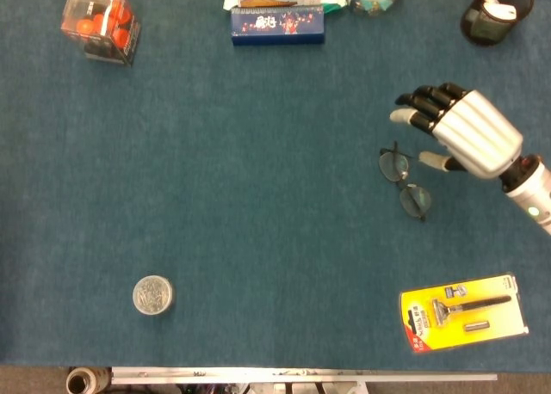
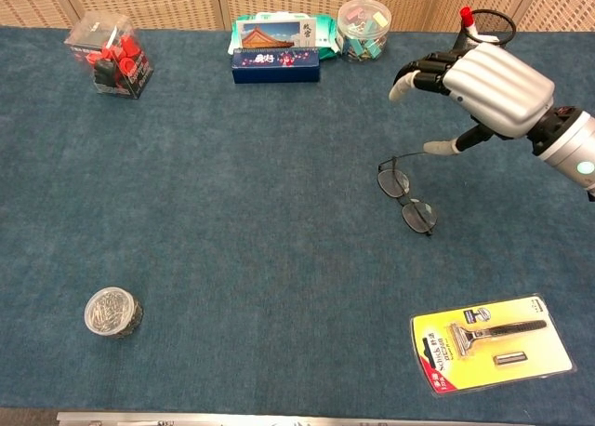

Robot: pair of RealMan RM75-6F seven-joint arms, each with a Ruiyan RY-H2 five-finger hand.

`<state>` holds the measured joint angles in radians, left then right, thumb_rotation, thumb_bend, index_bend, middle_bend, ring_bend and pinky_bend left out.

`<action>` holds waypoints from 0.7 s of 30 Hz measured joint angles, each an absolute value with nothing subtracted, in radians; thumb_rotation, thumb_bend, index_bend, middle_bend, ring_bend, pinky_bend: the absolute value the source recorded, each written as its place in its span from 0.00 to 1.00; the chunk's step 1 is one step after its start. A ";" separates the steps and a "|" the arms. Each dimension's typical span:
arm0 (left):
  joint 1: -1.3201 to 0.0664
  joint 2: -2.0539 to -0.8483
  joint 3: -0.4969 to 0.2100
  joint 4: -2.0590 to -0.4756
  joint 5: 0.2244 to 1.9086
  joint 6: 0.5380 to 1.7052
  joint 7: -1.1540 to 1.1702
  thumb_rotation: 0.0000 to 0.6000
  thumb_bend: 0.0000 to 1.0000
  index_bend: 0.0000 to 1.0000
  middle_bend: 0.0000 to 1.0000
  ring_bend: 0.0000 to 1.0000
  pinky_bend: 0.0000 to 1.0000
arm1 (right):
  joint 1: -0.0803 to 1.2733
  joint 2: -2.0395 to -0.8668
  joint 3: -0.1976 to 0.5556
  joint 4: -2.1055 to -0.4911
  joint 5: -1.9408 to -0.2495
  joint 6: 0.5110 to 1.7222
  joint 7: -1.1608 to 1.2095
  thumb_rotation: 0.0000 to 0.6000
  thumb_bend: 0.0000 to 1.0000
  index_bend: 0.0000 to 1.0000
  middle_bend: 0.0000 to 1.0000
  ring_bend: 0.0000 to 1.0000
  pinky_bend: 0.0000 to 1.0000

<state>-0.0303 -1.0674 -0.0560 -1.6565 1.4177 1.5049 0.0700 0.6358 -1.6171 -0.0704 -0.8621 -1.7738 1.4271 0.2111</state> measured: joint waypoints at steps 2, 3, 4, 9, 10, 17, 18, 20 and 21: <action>-0.031 -1.068 -0.056 -1.656 1.417 1.504 0.070 1.00 0.21 0.54 0.47 0.52 0.62 | 0.632 -1.617 -0.077 -0.861 -1.778 1.425 0.208 1.00 0.04 0.34 0.33 0.29 0.44; -0.031 -1.067 -0.057 -1.656 1.416 1.504 0.070 1.00 0.21 0.54 0.47 0.52 0.62 | 0.629 -1.617 -0.081 -0.861 -1.781 1.423 0.206 1.00 0.04 0.34 0.33 0.29 0.44; -0.030 -1.066 -0.057 -1.656 1.416 1.504 0.069 1.00 0.21 0.54 0.47 0.52 0.62 | 0.627 -1.617 -0.084 -0.860 -1.782 1.422 0.204 1.00 0.04 0.34 0.33 0.30 0.44; -0.029 -1.066 -0.056 -1.657 1.419 1.507 0.068 1.00 0.21 0.54 0.47 0.52 0.62 | 0.615 -1.621 -0.101 -0.851 -1.790 1.409 0.200 1.00 0.03 0.34 0.33 0.29 0.44; -0.029 -1.066 -0.056 -1.658 1.419 1.507 0.068 1.00 0.21 0.54 0.47 0.52 0.62 | 0.614 -1.623 -0.104 -0.848 -1.792 1.406 0.200 1.00 0.04 0.34 0.33 0.29 0.44; -0.029 -1.066 -0.056 -1.658 1.419 1.507 0.068 1.00 0.21 0.54 0.47 0.52 0.62 | 0.604 -1.639 -0.124 -0.819 -1.801 1.381 0.200 1.00 0.04 0.34 0.33 0.29 0.44; -0.029 -1.065 -0.056 -1.658 1.419 1.507 0.067 1.00 0.21 0.54 0.47 0.52 0.62 | 0.603 -1.642 -0.127 -0.814 -1.803 1.377 0.200 1.00 0.04 0.34 0.33 0.29 0.44; -0.028 -1.065 -0.056 -1.658 1.420 1.508 0.066 1.00 0.21 0.54 0.47 0.52 0.62 | 0.601 -1.648 -0.132 -0.805 -1.805 1.370 0.201 1.00 0.04 0.34 0.33 0.29 0.44; -0.028 -1.065 -0.056 -1.658 1.421 1.508 0.065 1.00 0.21 0.54 0.47 0.52 0.62 | 0.600 -1.651 -0.135 -0.800 -1.806 1.366 0.202 1.00 0.04 0.34 0.33 0.29 0.44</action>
